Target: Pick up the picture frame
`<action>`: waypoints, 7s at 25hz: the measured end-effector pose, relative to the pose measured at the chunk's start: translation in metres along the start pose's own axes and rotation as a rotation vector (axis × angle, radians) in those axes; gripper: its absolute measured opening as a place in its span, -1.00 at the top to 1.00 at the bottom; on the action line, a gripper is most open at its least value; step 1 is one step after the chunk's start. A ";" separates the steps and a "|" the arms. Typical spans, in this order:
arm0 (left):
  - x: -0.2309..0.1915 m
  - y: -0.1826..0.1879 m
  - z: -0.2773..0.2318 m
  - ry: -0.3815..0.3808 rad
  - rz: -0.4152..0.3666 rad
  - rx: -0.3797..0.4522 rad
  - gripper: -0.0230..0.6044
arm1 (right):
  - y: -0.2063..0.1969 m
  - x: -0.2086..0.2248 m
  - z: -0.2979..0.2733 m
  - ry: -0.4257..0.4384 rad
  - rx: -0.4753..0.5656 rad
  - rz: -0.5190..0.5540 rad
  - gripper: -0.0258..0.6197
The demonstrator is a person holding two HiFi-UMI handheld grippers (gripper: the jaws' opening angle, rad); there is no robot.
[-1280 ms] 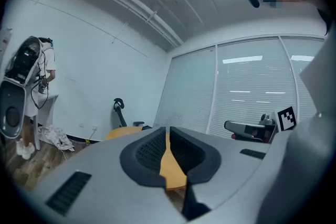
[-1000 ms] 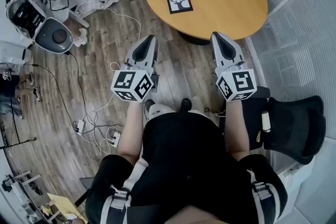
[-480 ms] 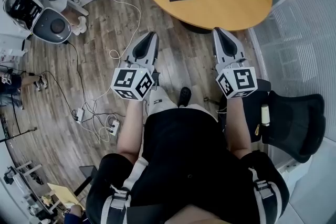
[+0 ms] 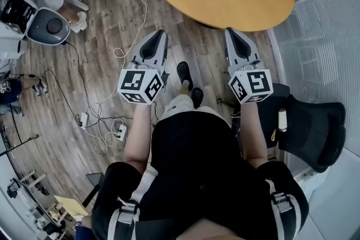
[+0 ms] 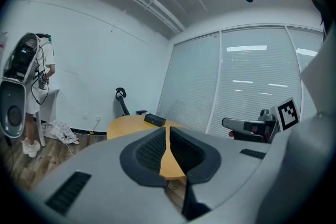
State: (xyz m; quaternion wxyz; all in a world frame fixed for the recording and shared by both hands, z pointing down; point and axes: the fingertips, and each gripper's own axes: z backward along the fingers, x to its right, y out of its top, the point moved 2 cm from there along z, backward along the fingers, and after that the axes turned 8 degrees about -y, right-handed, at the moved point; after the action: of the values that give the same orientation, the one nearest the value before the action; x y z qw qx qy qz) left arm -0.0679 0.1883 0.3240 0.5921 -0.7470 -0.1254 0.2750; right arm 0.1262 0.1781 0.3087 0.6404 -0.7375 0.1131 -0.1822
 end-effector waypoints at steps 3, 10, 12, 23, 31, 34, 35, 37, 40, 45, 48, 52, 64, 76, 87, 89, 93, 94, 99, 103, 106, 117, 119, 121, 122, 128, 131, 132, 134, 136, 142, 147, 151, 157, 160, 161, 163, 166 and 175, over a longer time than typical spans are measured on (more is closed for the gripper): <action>-0.020 0.009 -0.023 -0.006 0.002 -0.006 0.79 | 0.008 0.007 -0.030 0.001 -0.006 0.011 0.87; -0.084 0.041 -0.078 -0.030 0.012 0.016 0.79 | 0.040 0.017 -0.115 -0.019 0.018 0.045 0.87; -0.099 0.053 -0.093 -0.040 0.009 0.028 0.79 | 0.049 0.019 -0.135 -0.025 0.029 0.054 0.87; -0.144 0.073 -0.135 -0.068 0.004 0.016 0.79 | 0.050 0.020 -0.200 -0.039 0.006 0.031 0.87; -0.172 0.048 -0.169 -0.062 0.050 -0.046 0.79 | 0.025 0.040 -0.240 -0.049 -0.057 0.014 0.87; -0.185 0.041 -0.186 -0.058 0.069 -0.067 0.79 | 0.015 0.047 -0.259 -0.049 -0.088 0.007 0.87; -0.190 0.040 -0.192 -0.058 0.076 -0.076 0.79 | 0.012 0.050 -0.265 -0.049 -0.098 0.005 0.87; -0.198 0.037 -0.206 -0.059 0.087 -0.093 0.79 | 0.006 0.056 -0.279 -0.050 -0.118 0.001 0.87; -0.212 0.034 -0.230 -0.056 0.100 -0.111 0.79 | -0.003 0.069 -0.304 -0.053 -0.146 -0.003 0.87; -0.233 0.022 -0.271 -0.044 0.122 -0.150 0.79 | -0.022 0.096 -0.346 -0.054 -0.195 -0.014 0.87; -0.248 0.013 -0.295 -0.028 0.147 -0.176 0.79 | -0.031 0.109 -0.371 -0.043 -0.226 -0.019 0.76; -0.263 -0.010 -0.326 -0.024 0.185 -0.235 0.77 | -0.049 0.130 -0.400 -0.036 -0.279 -0.026 0.72; -0.300 -0.099 -0.393 0.053 0.281 -0.407 0.57 | -0.149 0.175 -0.465 0.009 -0.510 -0.046 0.57; -0.326 -0.183 -0.437 0.090 0.396 -0.558 0.46 | -0.249 0.201 -0.494 0.015 -0.732 -0.087 0.51; -0.339 -0.226 -0.453 0.151 0.418 -0.630 0.46 | -0.302 0.214 -0.506 0.005 -0.805 -0.120 0.51; -0.340 -0.228 -0.455 0.153 0.419 -0.635 0.46 | -0.308 0.214 -0.507 0.005 -0.815 -0.119 0.51; -0.337 -0.232 -0.460 0.167 0.400 -0.645 0.47 | -0.315 0.218 -0.507 0.005 -0.824 -0.125 0.53; -0.335 -0.233 -0.462 0.172 0.396 -0.649 0.48 | -0.316 0.221 -0.506 0.006 -0.824 -0.125 0.54; -0.334 -0.235 -0.465 0.176 0.396 -0.655 0.56 | -0.317 0.223 -0.505 0.009 -0.823 -0.134 0.60; -0.339 -0.231 -0.462 0.177 0.400 -0.650 0.58 | -0.313 0.219 -0.508 0.005 -0.824 -0.150 0.62; -0.340 -0.228 -0.463 0.183 0.401 -0.651 0.60 | -0.310 0.220 -0.511 0.005 -0.821 -0.155 0.63; -0.329 -0.183 -0.453 0.194 0.354 -0.538 0.63 | -0.267 0.212 -0.505 0.000 -0.708 -0.150 0.64; -0.327 -0.167 -0.446 0.189 0.337 -0.510 0.63 | -0.251 0.204 -0.503 -0.003 -0.677 -0.140 0.64; -0.328 -0.150 -0.436 0.181 0.325 -0.479 0.63 | -0.236 0.194 -0.501 -0.006 -0.648 -0.134 0.64; -0.328 -0.142 -0.430 0.176 0.321 -0.465 0.63 | -0.229 0.188 -0.500 -0.009 -0.636 -0.133 0.64; -0.320 -0.089 -0.389 0.124 0.297 -0.383 0.63 | -0.172 0.150 -0.480 -0.034 -0.537 -0.095 0.64; -0.316 -0.065 -0.374 0.094 0.265 -0.338 0.63 | -0.149 0.136 -0.471 -0.045 -0.482 -0.087 0.64; -0.312 -0.057 -0.371 0.083 0.252 -0.320 0.63 | -0.141 0.134 -0.466 -0.052 -0.462 -0.081 0.64; -0.299 -0.045 -0.362 0.064 0.225 -0.284 0.63 | -0.126 0.130 -0.451 -0.067 -0.417 -0.071 0.64; -0.284 -0.032 -0.347 0.050 0.197 -0.252 0.63 | -0.110 0.123 -0.432 -0.077 -0.372 -0.062 0.64; -0.270 0.031 -0.304 0.005 0.122 -0.147 0.63 | -0.043 0.084 -0.406 -0.088 -0.235 -0.029 0.64; -0.239 0.065 -0.272 -0.031 0.050 -0.062 0.63 | -0.002 0.066 -0.367 -0.095 -0.114 0.002 0.64; -0.229 0.091 -0.234 -0.061 0.014 0.006 0.63 | 0.025 0.035 -0.342 -0.102 -0.047 0.013 0.64; -0.214 0.128 -0.182 -0.089 -0.038 0.071 0.63 | 0.063 -0.007 -0.305 -0.102 0.051 0.027 0.64; -0.205 0.134 -0.169 -0.102 -0.051 0.089 0.63 | 0.074 -0.016 -0.290 -0.103 0.090 0.036 0.64; -0.203 0.135 -0.166 -0.104 -0.054 0.094 0.63 | 0.076 -0.018 -0.286 -0.104 0.097 0.043 0.64; -0.200 0.138 -0.161 -0.106 -0.060 0.104 0.63 | 0.079 -0.021 -0.281 -0.103 0.107 0.055 0.64; -0.196 0.143 -0.158 -0.111 -0.067 0.116 0.63 | 0.082 -0.022 -0.277 -0.104 0.119 0.059 0.65; -0.198 0.146 -0.149 -0.105 -0.083 0.126 0.63 | 0.082 -0.031 -0.276 -0.091 0.118 0.066 0.64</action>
State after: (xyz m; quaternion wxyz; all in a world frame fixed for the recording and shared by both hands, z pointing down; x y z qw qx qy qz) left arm -0.1670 -0.0738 0.2586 0.6415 -0.6869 -0.1698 0.2964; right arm -0.0103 -0.0718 0.2550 0.6929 -0.7019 0.0972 -0.1335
